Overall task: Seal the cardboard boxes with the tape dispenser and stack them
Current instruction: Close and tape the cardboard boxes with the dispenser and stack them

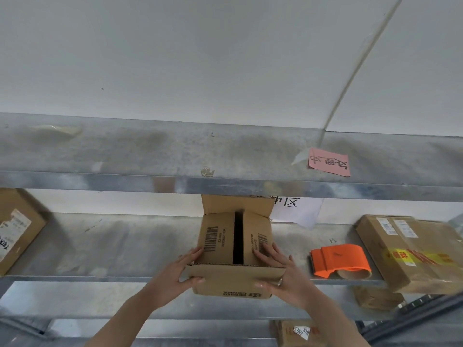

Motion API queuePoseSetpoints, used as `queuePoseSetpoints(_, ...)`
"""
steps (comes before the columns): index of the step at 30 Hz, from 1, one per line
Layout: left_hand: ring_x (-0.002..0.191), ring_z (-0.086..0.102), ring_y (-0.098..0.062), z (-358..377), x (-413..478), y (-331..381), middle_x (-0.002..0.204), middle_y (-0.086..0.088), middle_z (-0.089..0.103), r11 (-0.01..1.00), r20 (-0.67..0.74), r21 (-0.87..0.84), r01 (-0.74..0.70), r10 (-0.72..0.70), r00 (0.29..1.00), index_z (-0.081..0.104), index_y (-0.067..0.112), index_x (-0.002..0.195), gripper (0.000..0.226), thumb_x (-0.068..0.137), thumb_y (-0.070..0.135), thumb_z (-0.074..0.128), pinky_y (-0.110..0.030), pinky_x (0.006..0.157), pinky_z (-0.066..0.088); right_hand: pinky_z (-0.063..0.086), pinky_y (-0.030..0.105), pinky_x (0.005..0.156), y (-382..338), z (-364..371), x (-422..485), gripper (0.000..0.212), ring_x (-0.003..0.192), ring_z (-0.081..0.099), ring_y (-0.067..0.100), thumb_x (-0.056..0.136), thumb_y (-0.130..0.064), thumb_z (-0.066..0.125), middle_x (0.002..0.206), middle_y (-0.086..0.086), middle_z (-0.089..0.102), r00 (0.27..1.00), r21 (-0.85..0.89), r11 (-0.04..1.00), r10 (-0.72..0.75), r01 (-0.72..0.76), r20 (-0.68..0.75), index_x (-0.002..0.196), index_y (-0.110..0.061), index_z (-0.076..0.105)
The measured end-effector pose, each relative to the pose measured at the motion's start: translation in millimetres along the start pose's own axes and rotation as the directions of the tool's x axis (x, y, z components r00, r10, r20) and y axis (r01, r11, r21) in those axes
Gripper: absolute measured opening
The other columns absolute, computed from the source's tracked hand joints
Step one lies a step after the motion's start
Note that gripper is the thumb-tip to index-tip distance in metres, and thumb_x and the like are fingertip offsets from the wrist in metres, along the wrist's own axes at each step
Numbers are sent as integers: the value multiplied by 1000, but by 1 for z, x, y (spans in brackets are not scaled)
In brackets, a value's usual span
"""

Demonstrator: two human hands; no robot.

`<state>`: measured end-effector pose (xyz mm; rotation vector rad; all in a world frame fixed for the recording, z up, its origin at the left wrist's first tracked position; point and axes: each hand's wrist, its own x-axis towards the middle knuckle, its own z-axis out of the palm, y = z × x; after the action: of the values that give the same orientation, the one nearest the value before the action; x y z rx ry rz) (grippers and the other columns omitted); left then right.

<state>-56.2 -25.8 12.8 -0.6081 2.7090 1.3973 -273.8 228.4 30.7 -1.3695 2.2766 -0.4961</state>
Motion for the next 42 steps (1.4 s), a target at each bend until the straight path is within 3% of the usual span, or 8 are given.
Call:
queuePoseSetpoints(4, 137, 29, 1, 1, 4, -1, 148, 29, 28, 992, -5, -124, 13, -13, 1000, 30, 46, 144, 87, 68, 81, 54, -31, 115, 28, 0, 47, 122, -6, 0, 6, 77, 145, -16, 5, 80, -81, 40, 150, -27, -7, 995, 117, 988, 95, -99, 39, 148, -50, 17)
queuePoseSetpoints(9, 119, 52, -5, 8, 9, 10, 128, 19, 56, 925, -138, -377, 54, -113, 984, 43, 40, 134, 89, 58, 83, 61, -39, 103, 47, 42, 37, 108, -11, 12, 11, 113, 131, 42, 10, 59, -75, 72, 148, -16, 34, 955, 557, 794, 296, -243, -6, 149, -50, 9)
queuePoseSetpoints(15, 134, 35, -18, 8, 28, 13, 147, 12, 28, 915, -216, -381, 129, -224, 950, 14, 46, 141, 104, 61, 61, 78, -43, 108, 37, 37, 38, 112, -19, 20, 12, 106, 131, 34, 10, 82, -48, 71, 155, -12, 19, 928, 503, 831, 348, -239, -133, 142, -52, -17)
queuePoseSetpoints(18, 143, 18, -23, -5, 39, 11, 155, 4, 14, 924, -152, -346, 164, -228, 962, 4, 43, 147, 117, 62, 44, 85, -46, 113, 26, 34, 42, 112, -17, 21, 15, 119, 147, 15, 17, 75, -55, 73, 160, -18, -15, 890, 463, 837, 416, -293, -189, 147, -45, -21)
queuePoseSetpoints(21, 146, 11, -18, -30, 61, 21, 158, 7, 5, 967, -185, -243, 78, -125, 975, 1, 41, 148, 118, 66, 32, 86, -40, 117, 20, 40, 45, 110, -14, 26, 15, 112, 142, 31, 20, 75, -53, 75, 159, -7, 19, 879, 570, 755, 464, -325, -113, 151, -43, -7)
queuePoseSetpoints(24, 145, 16, -17, -57, 86, 39, 158, 9, 10, 994, -215, -100, 53, -73, 974, 6, 32, 150, 112, 68, 47, 81, -41, 117, 22, 48, 43, 103, -14, 32, 14, 103, 126, 48, 16, 71, -63, 70, 145, -9, 42, 890, 615, 715, 454, -332, -47, 149, -48, 4)
queuePoseSetpoints(31, 136, 30, -5, -44, 81, 30, 150, 16, 31, 994, -25, 104, -16, 19, 1000, 28, 40, 144, 79, 79, 42, 72, -37, 114, 31, 50, 39, 100, -13, 31, 12, 108, 121, 53, 12, 69, -66, 68, 137, -14, 46, 888, 666, 670, 458, -327, -26, 152, -44, 4)
queuePoseSetpoints(42, 141, -18, 3, -23, 67, 8, 154, 24, -17, 931, 183, 354, -85, 20, 983, -1, 35, 151, 69, 93, 55, 32, -31, 120, 0, 44, 40, 108, -12, 35, 13, 116, 127, 49, 12, 60, -80, 64, 142, -16, 44, 884, 683, 651, 468, -330, -19, 153, -42, 7)
